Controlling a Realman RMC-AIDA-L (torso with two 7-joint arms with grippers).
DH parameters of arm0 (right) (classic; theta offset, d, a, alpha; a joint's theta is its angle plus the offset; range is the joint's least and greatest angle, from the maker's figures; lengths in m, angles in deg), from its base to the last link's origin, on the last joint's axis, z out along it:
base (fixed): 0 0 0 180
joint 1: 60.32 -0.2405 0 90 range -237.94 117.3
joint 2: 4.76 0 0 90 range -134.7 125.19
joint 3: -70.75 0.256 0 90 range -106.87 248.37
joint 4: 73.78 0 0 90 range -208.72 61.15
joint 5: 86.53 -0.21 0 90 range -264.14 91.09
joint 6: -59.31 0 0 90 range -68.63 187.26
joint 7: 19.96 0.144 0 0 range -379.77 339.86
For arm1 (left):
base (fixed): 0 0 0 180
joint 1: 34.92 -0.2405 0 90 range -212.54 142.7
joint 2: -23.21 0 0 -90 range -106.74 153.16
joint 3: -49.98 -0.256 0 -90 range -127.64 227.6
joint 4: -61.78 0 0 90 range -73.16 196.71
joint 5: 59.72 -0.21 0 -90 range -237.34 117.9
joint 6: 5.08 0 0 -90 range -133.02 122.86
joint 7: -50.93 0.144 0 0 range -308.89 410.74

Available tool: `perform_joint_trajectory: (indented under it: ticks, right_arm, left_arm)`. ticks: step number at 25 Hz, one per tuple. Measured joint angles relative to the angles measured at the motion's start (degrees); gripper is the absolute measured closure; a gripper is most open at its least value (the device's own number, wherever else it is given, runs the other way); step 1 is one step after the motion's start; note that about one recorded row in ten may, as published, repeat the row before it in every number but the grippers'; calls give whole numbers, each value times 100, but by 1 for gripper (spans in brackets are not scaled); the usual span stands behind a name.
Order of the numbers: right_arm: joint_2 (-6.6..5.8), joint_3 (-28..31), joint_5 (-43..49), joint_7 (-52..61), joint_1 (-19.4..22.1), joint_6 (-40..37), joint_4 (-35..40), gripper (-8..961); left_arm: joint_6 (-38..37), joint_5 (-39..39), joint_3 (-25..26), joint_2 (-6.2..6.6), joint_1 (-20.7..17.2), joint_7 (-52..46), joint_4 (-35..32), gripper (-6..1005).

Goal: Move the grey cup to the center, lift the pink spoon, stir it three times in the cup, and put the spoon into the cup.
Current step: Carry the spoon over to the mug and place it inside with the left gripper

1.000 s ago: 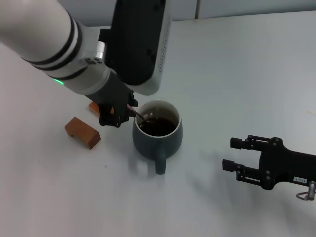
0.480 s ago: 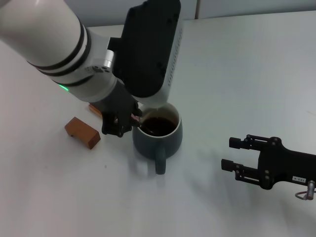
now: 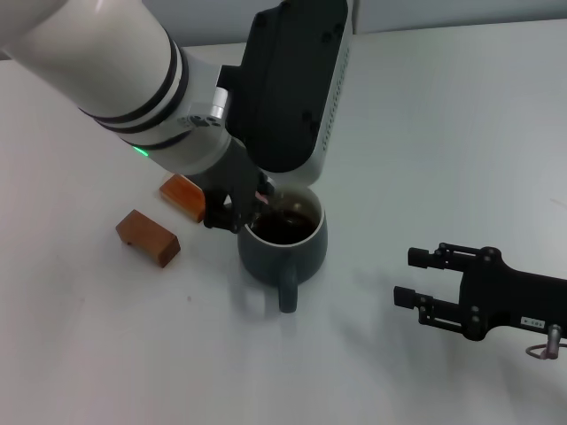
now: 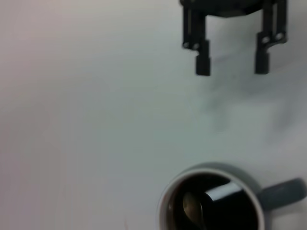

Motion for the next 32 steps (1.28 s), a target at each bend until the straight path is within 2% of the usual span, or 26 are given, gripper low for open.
perform_joint_trajectory:
  ticks: [7, 17, 21, 26, 32]
  right_arm:
    - [1, -4, 0, 3, -9, 14, 1, 331]
    - [-2, -14, 0, 7, -35, 69, -41, 331]
    - [-2, -13, 0, 7, -36, 69, -41, 331]
    - [-2, -12, 0, 7, -36, 70, -41, 332]
    - [-2, -12, 0, 7, -41, 69, -48, 332]
  left_arm:
    - [-256, -205, 54, 0, 37, -125, -1, 865]
    - [-521, 124, 71, 0, 50, -123, -92, 865]
    - [-91, 196, -3, 0, 11, -95, -35, 865]
    - [78, 47, -9, 0, 19, -149, 90, 865]
    - [-411, 83, 51, 0, 91, -257, 40, 865]
